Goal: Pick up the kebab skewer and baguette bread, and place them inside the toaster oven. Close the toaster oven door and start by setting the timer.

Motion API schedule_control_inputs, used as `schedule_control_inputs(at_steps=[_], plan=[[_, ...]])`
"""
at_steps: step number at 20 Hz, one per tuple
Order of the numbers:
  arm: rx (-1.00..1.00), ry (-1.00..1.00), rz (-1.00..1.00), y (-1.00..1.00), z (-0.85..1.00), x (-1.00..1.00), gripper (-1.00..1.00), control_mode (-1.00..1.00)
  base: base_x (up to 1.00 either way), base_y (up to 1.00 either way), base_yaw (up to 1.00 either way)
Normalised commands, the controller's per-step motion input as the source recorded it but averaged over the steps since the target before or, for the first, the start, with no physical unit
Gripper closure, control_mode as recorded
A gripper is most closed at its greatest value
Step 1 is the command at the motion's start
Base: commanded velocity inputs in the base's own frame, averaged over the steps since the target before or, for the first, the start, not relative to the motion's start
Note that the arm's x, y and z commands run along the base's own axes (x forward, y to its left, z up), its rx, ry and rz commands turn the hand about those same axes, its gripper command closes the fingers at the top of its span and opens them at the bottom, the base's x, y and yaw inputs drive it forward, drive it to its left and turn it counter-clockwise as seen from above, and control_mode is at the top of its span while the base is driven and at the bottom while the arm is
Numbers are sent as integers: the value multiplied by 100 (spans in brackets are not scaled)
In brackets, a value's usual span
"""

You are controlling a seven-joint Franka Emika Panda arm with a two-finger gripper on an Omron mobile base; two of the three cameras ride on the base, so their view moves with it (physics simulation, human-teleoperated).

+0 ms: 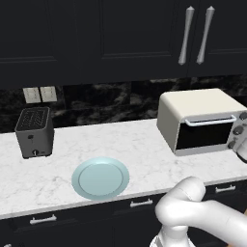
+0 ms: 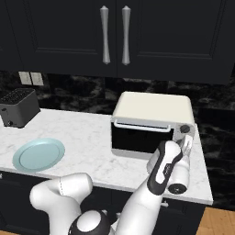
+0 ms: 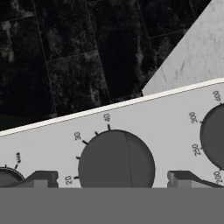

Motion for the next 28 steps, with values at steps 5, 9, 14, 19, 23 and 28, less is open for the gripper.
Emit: schedule_control_inputs(at_steps=[5,9,14,19,23,28], plan=[[-6,0,0,-25,0,-9,-100,-100,0,0,0],[-7,0,0,18,0,-4,-100,-100,0,0,0],[-10,0,0,41,0,0,-100,-100,0,0,0],[-10,0,0,18,0,0,-100,-100,0,0,0],[-9,0,-2,-17,0,0,-100,-100,0,0,0],[-6,1,-3,-38,0,0,-100,-100,0,0,0]])
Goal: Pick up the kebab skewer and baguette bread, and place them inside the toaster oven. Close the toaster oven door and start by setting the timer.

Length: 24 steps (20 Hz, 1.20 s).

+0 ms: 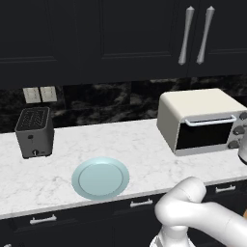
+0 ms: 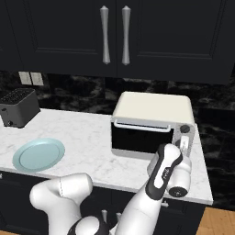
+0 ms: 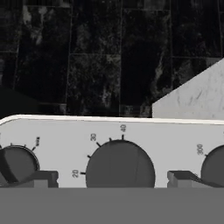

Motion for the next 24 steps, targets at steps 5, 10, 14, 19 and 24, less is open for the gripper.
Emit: schedule_control_inputs(at_steps=[5,10,14,19,24], plan=[[-2,2,0,-6,0,0,-100,-100,0,0,0],[0,0,0,0,0,0,-100,-100,0,0,0],[0,1,0,0,0,0,-100,-100,0,0,0],[0,1,0,8,0,0,-100,-100,0,0,0],[0,0,0,19,0,1,-100,-100,0,0,0]])
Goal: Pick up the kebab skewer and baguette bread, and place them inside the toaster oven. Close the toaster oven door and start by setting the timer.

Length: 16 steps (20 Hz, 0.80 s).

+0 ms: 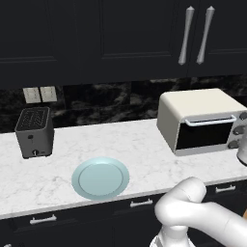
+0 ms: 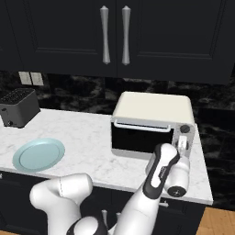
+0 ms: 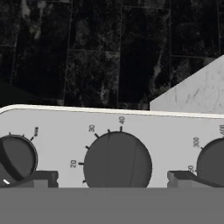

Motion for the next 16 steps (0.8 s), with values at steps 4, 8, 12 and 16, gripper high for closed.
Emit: schedule_control_inputs(at_steps=[4,8,12,16], plan=[[0,0,0,9,0,4,-100,-100,0,0,0],[0,0,0,0,0,34,-100,-100,0,0,0],[0,0,0,0,0,28,-100,-100,0,0,0],[0,0,0,0,0,2,-100,-100,0,0,0]])
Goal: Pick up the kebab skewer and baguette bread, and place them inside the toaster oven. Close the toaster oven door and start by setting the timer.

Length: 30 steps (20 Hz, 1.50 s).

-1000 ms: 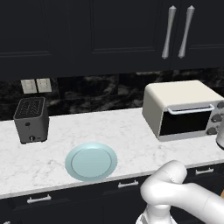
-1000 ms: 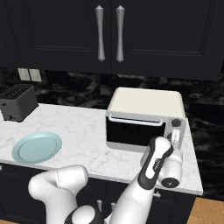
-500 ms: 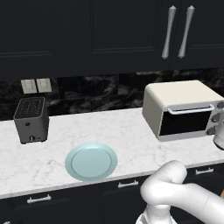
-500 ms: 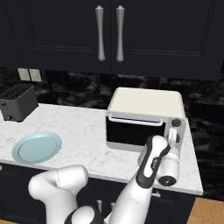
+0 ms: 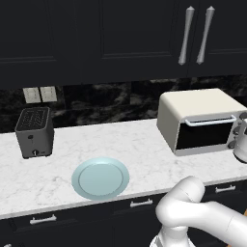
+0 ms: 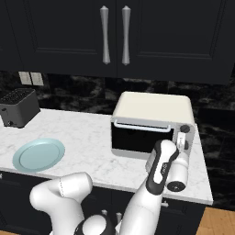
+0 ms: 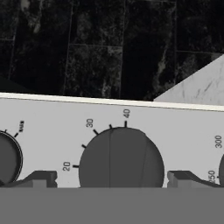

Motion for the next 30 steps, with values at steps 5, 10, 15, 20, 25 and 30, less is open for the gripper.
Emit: schedule_control_inputs(at_steps=[5,10,15,20,25,30], plan=[[0,0,0,0,0,0,100,-100,0,0,0],[0,0,0,0,0,0,100,-100,0,0,0],[5,0,0,0,0,0,100,-100,0,0,0],[13,3,0,0,1,2,100,-100,0,0,0],[22,6,-2,0,6,2,100,-100,0,0,0],[28,3,-2,0,5,3,100,-100,0,0,0]])
